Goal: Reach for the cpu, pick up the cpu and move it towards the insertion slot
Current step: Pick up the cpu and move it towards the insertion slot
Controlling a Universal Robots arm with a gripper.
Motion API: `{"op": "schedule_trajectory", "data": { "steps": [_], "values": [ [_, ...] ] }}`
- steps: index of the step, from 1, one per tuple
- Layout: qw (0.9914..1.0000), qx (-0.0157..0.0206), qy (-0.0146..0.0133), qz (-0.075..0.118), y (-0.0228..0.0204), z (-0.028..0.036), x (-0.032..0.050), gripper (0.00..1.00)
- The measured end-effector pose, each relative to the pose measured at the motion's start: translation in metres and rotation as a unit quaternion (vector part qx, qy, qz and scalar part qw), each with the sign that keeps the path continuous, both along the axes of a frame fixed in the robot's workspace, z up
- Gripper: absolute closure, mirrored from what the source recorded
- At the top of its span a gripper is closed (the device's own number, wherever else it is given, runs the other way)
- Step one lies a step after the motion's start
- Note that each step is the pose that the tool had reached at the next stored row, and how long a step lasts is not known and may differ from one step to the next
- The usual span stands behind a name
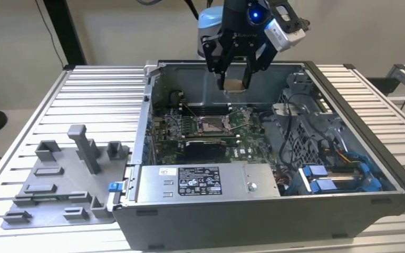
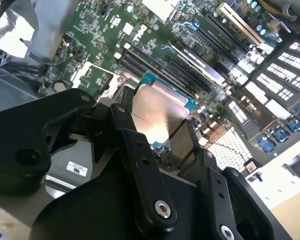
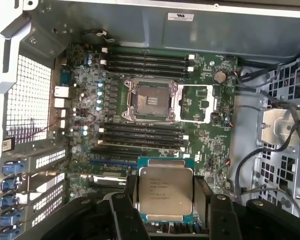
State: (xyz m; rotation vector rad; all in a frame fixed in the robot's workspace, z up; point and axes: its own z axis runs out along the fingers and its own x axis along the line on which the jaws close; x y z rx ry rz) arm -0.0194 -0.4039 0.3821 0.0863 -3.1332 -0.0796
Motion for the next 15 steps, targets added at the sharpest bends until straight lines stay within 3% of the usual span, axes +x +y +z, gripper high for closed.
{"op": "schedule_trajectory", "data": {
  "steps": [8,15],
  "values": [
    [1.0,0.0,0.0,0.0,0.008,0.0,0.0,1.0],
    [1.0,0.0,0.0,0.0,0.009,0.0,0.0,1.0]
  ]
}}
